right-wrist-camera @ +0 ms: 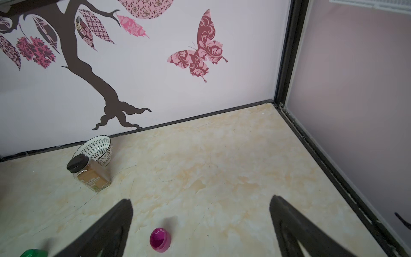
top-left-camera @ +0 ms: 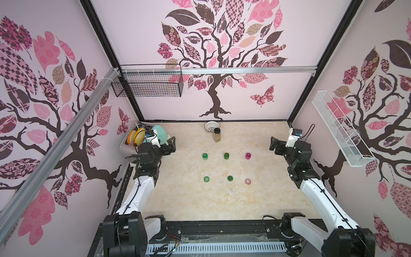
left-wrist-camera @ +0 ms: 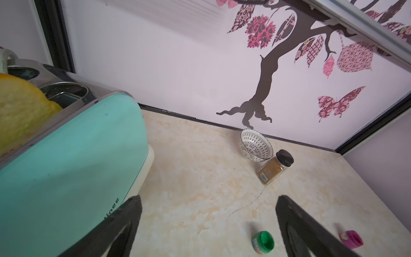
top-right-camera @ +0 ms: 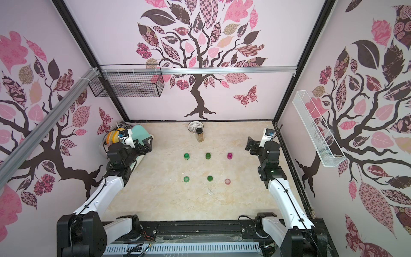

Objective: Close the paint jar lid
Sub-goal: Pick up the paint jar from the center of the board.

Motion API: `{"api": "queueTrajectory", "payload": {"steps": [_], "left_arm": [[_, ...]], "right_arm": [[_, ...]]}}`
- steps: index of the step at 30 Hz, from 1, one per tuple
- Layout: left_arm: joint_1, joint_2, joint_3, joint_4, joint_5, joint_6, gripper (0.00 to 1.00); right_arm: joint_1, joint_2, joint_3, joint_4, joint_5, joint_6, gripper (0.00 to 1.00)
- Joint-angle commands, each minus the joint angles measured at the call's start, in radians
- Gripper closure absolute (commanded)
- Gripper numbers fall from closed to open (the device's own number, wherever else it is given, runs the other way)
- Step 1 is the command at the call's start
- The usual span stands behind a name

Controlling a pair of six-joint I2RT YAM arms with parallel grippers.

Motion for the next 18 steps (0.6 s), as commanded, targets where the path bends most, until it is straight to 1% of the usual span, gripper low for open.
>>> {"api": "queueTrajectory", "payload": {"steps": [1, 4, 5, 6, 7, 9, 11, 14, 18], "left_arm": [[0.004, -0.003, 0.065, -0.148, 0.100, -0.038, 0.02], [0.013, 0.022, 0.114, -0.201, 0.169, -0.111, 0.02], [0.018, 0.033, 0.127, -0.210, 0.205, -0.135, 0.02], [0.028, 0.043, 0.141, -0.215, 0.268, -0.148, 0.02], [0.035, 0.052, 0.145, -0.183, 0.334, -0.167, 0.02], [0.036, 0.061, 0.147, -0.142, 0.398, -0.185, 0.02], [0.035, 0.054, 0.159, -0.159, 0.408, -0.187, 0.02], [0.005, -0.001, 0.134, -0.176, 0.346, -0.131, 0.02], [-0.158, -0.104, 0.118, -0.308, 0.131, 0.068, 0.02]], "right_arm": [[-0.003, 0.014, 0.079, -0.136, -0.091, 0.047, 0.01], [-0.001, 0.022, 0.110, -0.186, -0.194, 0.047, 0.05], [0.006, 0.024, 0.116, -0.198, -0.213, 0.048, 0.06], [0.018, 0.027, 0.126, -0.213, -0.229, 0.046, 0.07], [0.039, 0.031, 0.136, -0.230, -0.235, 0.039, 0.08], [0.100, 0.039, 0.158, -0.264, -0.209, 0.013, 0.09], [0.168, 0.055, 0.186, -0.305, -0.178, -0.012, 0.11], [0.282, 0.100, 0.243, -0.376, -0.119, -0.048, 0.13], [0.424, 0.182, 0.320, -0.432, -0.041, -0.082, 0.12]]}}
